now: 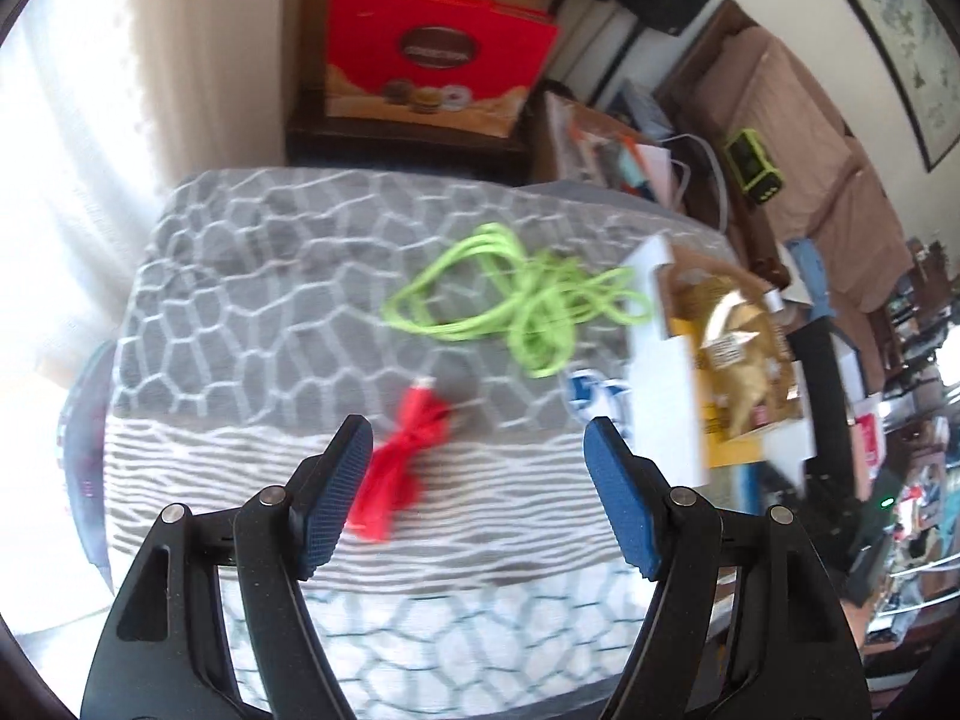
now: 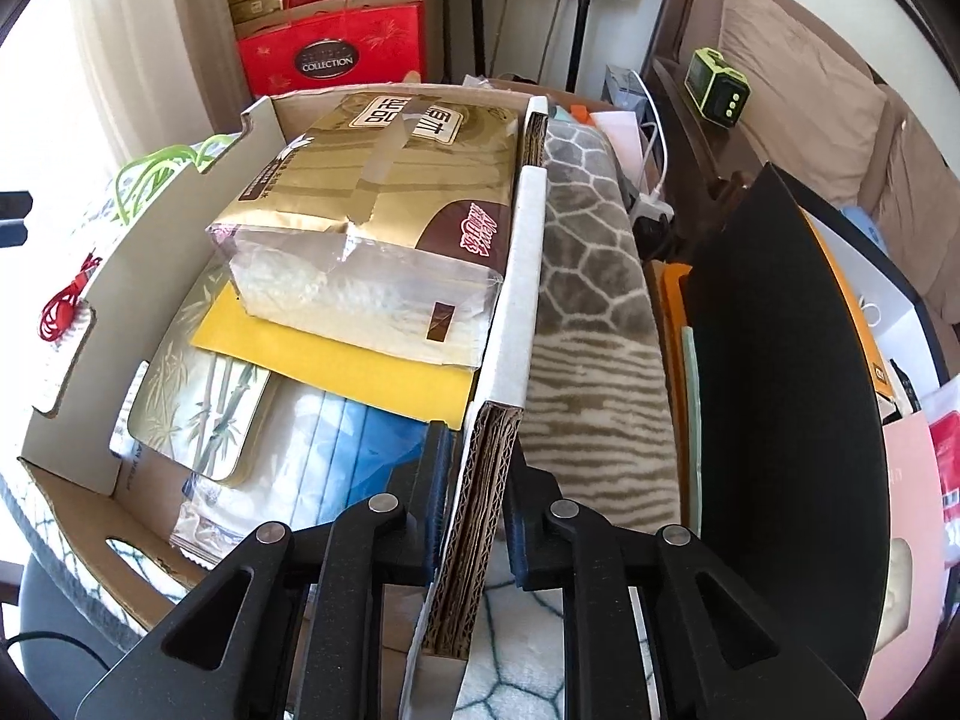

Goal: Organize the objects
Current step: 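Grasp the red cable with the left gripper and drop it into the box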

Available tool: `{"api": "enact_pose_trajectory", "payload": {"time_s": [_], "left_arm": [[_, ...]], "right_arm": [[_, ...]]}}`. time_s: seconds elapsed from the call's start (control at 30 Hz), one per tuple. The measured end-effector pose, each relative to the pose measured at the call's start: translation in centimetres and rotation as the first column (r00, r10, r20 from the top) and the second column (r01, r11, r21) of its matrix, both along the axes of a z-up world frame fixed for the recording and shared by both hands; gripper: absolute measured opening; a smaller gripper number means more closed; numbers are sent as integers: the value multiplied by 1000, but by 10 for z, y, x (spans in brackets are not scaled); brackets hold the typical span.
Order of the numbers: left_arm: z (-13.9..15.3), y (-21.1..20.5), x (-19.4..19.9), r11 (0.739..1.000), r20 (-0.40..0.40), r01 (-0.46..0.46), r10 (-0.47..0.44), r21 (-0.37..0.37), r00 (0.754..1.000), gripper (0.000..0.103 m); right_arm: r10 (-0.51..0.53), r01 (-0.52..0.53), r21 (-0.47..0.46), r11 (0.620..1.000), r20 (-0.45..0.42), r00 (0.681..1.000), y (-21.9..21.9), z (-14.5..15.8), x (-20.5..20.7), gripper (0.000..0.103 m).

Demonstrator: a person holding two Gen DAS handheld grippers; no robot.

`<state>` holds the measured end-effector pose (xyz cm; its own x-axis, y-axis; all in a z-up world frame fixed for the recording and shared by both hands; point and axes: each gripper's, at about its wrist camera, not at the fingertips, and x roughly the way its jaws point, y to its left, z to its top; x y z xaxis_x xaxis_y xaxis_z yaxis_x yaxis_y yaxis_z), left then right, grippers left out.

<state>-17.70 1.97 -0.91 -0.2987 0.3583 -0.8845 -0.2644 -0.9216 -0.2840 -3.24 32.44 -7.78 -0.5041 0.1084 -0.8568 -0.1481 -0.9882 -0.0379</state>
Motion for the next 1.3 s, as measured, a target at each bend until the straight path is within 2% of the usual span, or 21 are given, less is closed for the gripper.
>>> {"api": "enact_pose_trajectory", "payload": {"time_s": [0.13,0.23,0.4,0.5,0.7,0.73,0.77,0.83,0.93,1.03,1.07,1.3], "left_arm": [[-20,-15,0,999,14,0,1,-33,1000,70],[-38,-17,0,999,21,13,-12,-47,1000,70],[-60,-9,-3,992,8,36,-35,-124,999,70],[-64,-8,-4,993,7,34,-34,-113,999,69],[-73,-9,-8,993,24,39,-36,-116,999,55],[-73,-9,-7,992,15,42,-40,-117,999,51],[-73,-8,-6,992,8,51,-51,-118,999,38],[-71,-7,-3,993,10,68,-67,-100,998,31],[-67,-9,-1,995,8,53,-53,-80,999,28],[-58,-14,3,999,30,37,-38,9,999,25],[-53,-14,4,999,30,39,-40,35,999,14],[-12,7,20,983,0,103,-104,153,995,14]], "right_arm": [[22,-22,27,999,-9,1000,-5,-1,-1,16],[18,-18,4,1000,-11,1000,-1,-2,-2,16],[12,-12,-6,1000,-7,1000,2,-2,-2,16],[9,-9,-3,1000,0,1000,2,-1,-3,16],[10,-10,-5,1000,2,1000,2,-1,-4,16],[9,-9,-5,1000,2,1000,2,-1,-4,16],[9,-9,-7,1000,4,1000,3,-1,-4,16],[9,-9,-6,1000,5,1000,1,-1,-4,16],[8,-8,-4,1000,6,1000,0,-1,-4,16],[7,-7,-2,1000,5,1000,-1,-1,-3,15],[5,-5,0,1000,5,1000,-1,-2,-3,15],[-17,16,22,1000,18,1000,3,-1,0,12]]}}
